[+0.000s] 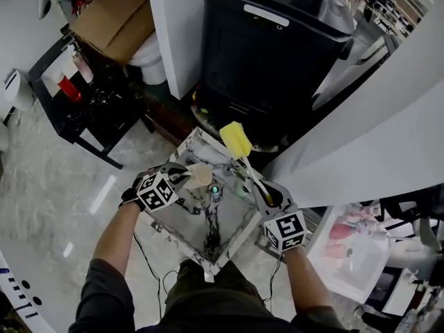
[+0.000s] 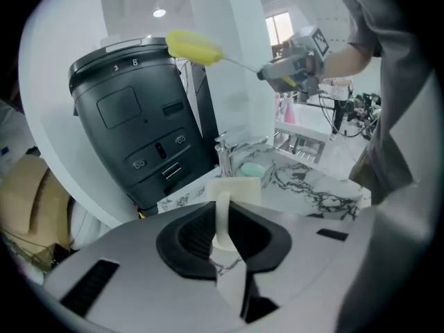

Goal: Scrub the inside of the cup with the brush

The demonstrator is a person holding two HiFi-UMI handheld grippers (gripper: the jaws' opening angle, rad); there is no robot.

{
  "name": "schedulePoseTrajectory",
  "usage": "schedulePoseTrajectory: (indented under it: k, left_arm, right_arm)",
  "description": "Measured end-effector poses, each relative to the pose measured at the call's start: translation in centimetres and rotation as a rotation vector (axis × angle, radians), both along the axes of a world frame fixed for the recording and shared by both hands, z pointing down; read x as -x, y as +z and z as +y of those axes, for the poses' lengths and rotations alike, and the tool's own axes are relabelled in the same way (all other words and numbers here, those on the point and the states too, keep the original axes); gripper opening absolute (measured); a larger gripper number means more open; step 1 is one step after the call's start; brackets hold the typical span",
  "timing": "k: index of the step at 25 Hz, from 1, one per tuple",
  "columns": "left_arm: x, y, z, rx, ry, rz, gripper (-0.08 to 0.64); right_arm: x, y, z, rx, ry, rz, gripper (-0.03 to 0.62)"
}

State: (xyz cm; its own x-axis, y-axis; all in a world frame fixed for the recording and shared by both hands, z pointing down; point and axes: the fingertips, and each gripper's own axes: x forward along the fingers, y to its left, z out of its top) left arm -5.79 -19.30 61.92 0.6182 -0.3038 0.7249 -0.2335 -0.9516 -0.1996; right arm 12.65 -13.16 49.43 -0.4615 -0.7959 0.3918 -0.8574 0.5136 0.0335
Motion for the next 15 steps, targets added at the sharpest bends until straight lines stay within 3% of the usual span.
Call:
schedulePoseTrajectory:
  k: [15]
  left_arm:
    - [3.3,-11.2,-2.9,-0.116,0.019,-0.05,0.044]
  right_arm:
    - [3.9,0.7,-0.1,0.118,-0.282,0.168,0.034]
